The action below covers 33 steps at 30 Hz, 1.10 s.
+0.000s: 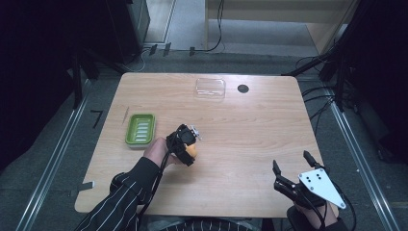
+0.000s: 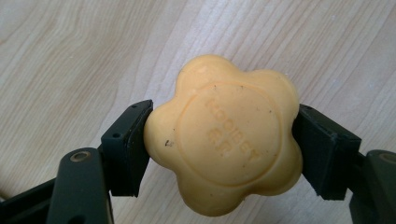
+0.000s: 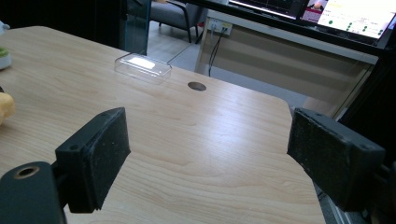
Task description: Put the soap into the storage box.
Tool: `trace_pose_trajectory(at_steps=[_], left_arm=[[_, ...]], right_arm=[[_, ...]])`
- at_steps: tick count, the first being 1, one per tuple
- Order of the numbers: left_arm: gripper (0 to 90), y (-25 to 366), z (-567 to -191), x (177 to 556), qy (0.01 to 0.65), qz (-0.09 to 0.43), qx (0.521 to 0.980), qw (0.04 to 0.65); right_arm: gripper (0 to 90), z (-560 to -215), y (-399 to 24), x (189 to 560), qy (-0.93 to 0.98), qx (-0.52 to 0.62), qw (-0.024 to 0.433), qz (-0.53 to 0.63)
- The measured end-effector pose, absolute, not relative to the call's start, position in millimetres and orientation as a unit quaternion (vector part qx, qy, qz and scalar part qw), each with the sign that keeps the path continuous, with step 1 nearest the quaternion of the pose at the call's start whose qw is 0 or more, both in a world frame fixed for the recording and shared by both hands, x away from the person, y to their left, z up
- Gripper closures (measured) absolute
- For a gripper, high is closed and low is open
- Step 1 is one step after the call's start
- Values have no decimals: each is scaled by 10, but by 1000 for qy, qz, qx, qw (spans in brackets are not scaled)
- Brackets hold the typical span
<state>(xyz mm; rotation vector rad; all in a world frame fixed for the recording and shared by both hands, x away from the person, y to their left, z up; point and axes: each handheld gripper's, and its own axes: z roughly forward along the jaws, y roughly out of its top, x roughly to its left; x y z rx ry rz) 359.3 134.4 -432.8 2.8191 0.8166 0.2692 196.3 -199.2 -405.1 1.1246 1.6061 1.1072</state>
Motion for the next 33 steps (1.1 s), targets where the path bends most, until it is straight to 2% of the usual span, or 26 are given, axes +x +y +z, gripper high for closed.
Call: trace_pose_trajectory(at_steps=[33], left_arm=[[276, 1750, -4133, 3629, 332, 132, 925, 129]], right_arm=[[133, -4054, -1992, 1972, 646, 451, 428, 443]])
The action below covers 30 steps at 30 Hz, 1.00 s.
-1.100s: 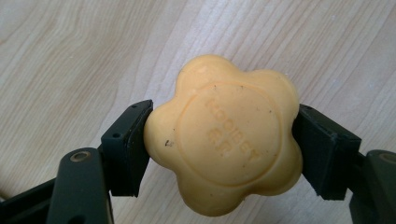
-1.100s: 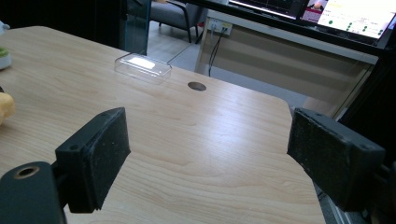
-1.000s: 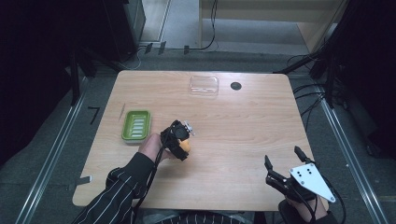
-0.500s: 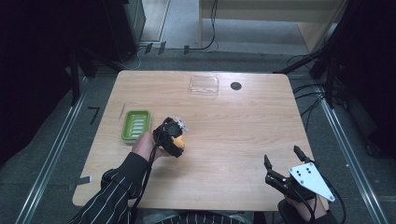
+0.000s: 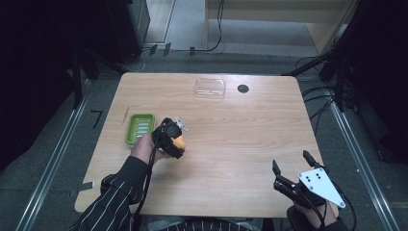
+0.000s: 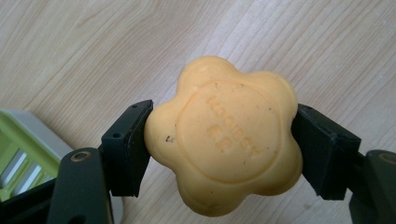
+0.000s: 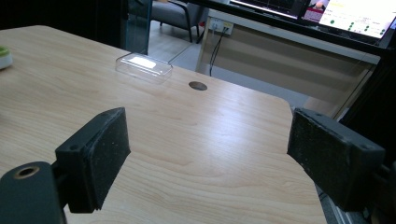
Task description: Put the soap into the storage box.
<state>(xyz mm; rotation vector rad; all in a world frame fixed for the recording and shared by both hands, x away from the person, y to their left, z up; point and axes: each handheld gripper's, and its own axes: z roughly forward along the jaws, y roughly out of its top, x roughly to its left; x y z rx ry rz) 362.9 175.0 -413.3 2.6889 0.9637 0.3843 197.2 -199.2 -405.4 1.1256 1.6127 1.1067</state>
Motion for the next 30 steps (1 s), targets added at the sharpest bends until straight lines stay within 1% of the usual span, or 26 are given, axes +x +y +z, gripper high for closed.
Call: trace_pose_trajectory(at_steps=[30], left_arm=[[276, 2201, -4029, 3768, 390, 173, 891, 159]], right_arm=[[133, -4048, -1983, 1968, 646, 448, 432, 443]])
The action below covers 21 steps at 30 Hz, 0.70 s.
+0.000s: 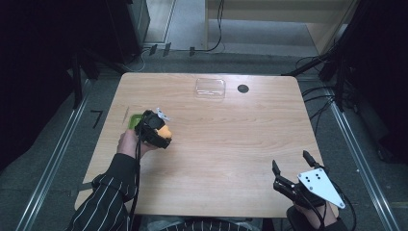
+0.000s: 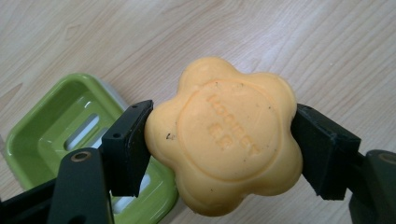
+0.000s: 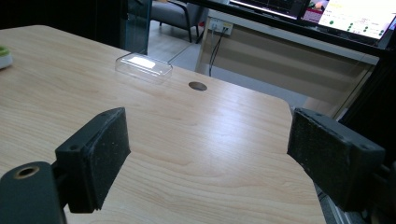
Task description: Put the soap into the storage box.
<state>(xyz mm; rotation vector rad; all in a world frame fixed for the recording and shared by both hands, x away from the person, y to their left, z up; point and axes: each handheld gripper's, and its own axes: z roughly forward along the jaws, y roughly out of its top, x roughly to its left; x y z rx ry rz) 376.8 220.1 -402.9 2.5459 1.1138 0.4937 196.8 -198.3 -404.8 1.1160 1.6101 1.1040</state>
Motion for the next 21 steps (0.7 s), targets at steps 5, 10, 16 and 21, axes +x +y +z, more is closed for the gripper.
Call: trace_pose_trajectory(at_steps=[5, 10, 16, 21], left_arm=[[276, 2264, -4029, 3792, 400, 174, 885, 163], [276, 2327, -4026, 3818, 408, 180, 880, 167], [276, 2406, -4016, 3844, 421, 184, 871, 175], [276, 2454, -3993, 3863, 425, 190, 867, 180]], right_arm=[[133, -4047, -1981, 1967, 646, 448, 432, 443], [133, -4048, -1981, 1967, 646, 447, 431, 442], [133, -4048, -1982, 1967, 646, 447, 432, 443], [133, -4047, -1980, 1968, 647, 447, 431, 442]])
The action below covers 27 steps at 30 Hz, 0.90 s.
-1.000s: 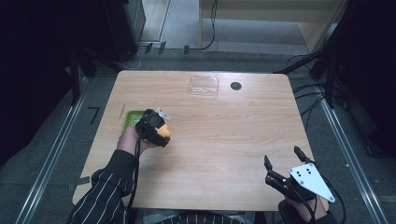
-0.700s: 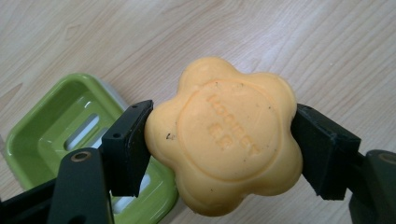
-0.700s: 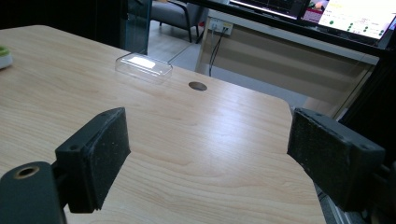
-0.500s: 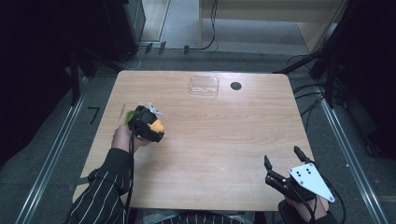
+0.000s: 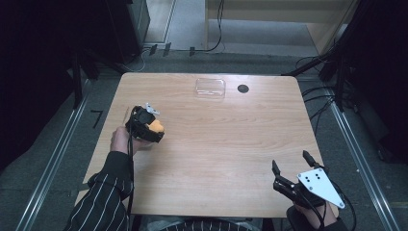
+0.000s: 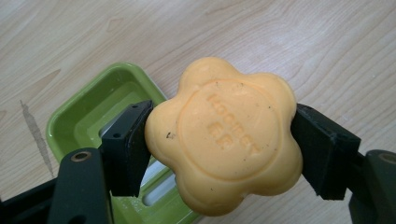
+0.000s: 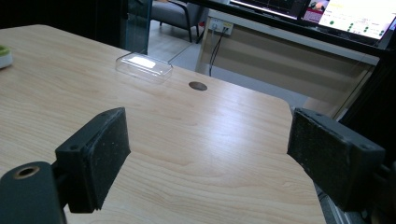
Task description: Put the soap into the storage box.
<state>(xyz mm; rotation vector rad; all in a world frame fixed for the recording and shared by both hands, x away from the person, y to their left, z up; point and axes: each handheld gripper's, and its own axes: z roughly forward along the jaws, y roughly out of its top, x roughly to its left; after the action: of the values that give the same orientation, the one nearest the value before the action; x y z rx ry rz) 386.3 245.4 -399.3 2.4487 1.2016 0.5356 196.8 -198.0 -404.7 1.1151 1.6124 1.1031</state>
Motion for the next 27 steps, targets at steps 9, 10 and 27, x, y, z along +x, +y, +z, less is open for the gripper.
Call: trace_pose_trajectory(at_steps=[9, 10, 27], left_arm=[[276, 2555, -3991, 3890, 438, 196, 858, 183], [276, 2563, -3994, 3895, 440, 196, 857, 182], [276, 2777, -4030, 3962, 469, 207, 839, 183]], right_arm=[[133, -4048, -1983, 1967, 646, 448, 432, 443], [133, -4048, -1983, 1967, 646, 448, 432, 443], [133, -4048, -1983, 1968, 646, 448, 431, 443]])
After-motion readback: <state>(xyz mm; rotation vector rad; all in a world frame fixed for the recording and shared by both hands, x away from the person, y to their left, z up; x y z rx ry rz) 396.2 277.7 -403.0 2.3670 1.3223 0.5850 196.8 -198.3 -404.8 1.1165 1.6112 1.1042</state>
